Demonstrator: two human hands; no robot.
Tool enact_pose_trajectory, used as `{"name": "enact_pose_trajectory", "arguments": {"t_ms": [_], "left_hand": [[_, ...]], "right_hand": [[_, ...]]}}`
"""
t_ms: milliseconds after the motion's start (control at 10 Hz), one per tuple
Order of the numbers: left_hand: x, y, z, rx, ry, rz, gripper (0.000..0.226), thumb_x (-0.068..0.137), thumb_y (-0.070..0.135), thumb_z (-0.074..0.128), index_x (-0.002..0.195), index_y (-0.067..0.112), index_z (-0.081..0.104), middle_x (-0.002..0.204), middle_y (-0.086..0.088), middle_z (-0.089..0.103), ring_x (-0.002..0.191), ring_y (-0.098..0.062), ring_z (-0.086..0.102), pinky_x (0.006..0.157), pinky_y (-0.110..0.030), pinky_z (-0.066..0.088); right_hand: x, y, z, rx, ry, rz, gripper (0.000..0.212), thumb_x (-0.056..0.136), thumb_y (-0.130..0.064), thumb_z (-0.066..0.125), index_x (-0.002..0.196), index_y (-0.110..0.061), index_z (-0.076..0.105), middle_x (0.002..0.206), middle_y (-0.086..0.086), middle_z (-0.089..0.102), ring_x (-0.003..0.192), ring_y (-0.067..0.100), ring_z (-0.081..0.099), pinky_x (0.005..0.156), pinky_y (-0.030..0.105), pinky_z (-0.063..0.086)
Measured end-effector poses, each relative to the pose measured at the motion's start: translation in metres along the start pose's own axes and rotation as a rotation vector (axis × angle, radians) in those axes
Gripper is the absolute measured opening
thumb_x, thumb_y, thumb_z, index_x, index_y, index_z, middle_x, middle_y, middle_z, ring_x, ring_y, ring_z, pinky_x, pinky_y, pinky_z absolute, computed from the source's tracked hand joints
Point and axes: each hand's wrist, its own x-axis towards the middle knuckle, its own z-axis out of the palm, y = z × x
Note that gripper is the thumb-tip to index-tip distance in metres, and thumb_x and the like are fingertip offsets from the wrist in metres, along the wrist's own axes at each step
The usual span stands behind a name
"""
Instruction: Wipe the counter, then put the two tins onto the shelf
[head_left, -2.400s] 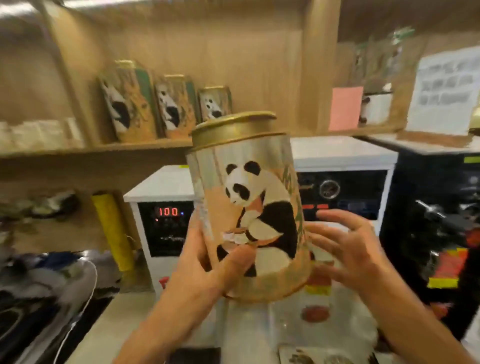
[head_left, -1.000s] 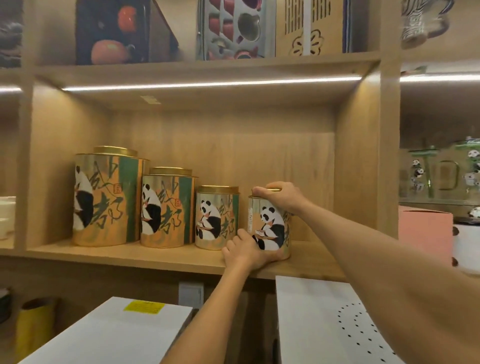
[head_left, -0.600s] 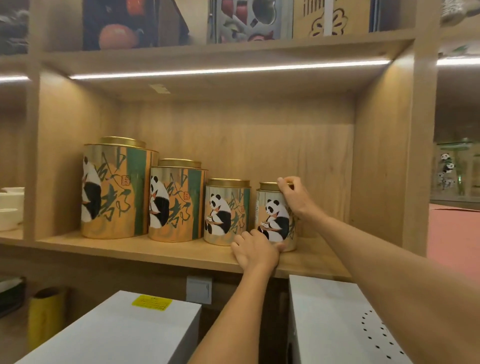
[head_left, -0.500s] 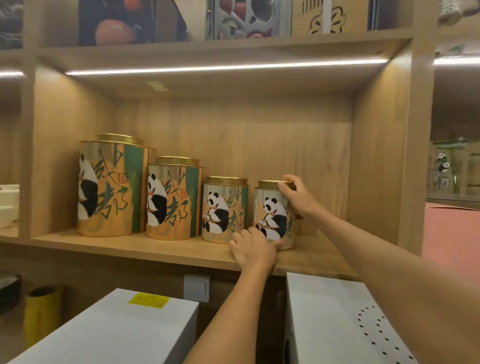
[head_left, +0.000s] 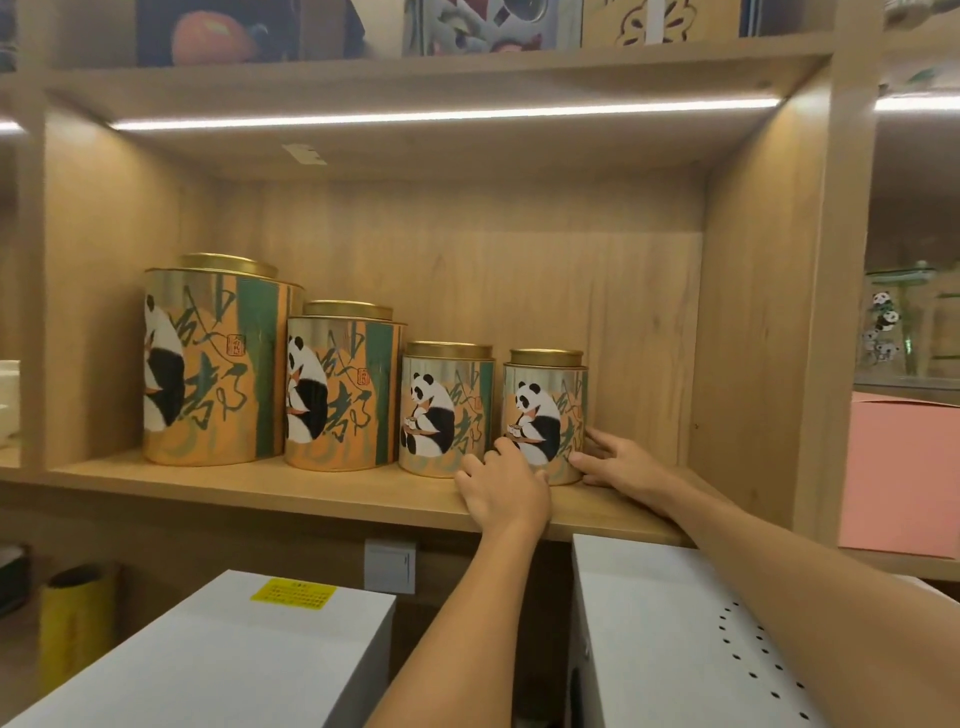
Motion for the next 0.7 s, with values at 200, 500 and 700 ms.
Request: {"name": "enact_pose_trajectory", "arguments": {"t_ms": [200,500,700], "left_hand": [[0.0,-0.001,0.002,0.013,0.01,-0.007,0.052,0.092,0.045,0.052,0.129,0.01,0.046,0.129,-0.012,0.06,0.121,-0.033,0.049,0.099,-0.045,0.038],[-0.004,-0.001,-0.001,-0.009,0.026,-0.014,0.046,0.088,0.038,0.052,0.123,0.008,0.051,0.125,-0.013,0.061,0.118,-0.032,0.05,0.097,-0.043,0.039],[-0.011,0.001,-0.003,-0.047,0.132,-0.077,0.04,0.082,0.037,0.051,0.112,0.009,0.055,0.113,-0.011,0.066,0.107,-0.031,0.055,0.091,-0.044,0.038]], "right_hand": [[-0.009,-0.006,0.0,-0.142,-0.044,-0.025,0.078,0.092,-0.031,0.065,0.156,-0.024,0.021,0.157,0.003,0.038,0.143,0.02,0.038,0.117,0.037,0.033],[-0.012,-0.007,0.004,-0.302,-0.061,-0.03,0.078,0.096,-0.026,0.058,0.157,-0.032,0.009,0.159,0.0,0.036,0.141,0.021,0.042,0.113,0.035,0.035],[-0.005,0.003,0.005,-0.28,0.043,0.001,0.09,0.084,-0.017,0.065,0.157,-0.03,0.014,0.157,0.003,0.037,0.132,0.024,0.05,0.105,0.037,0.045]]}}
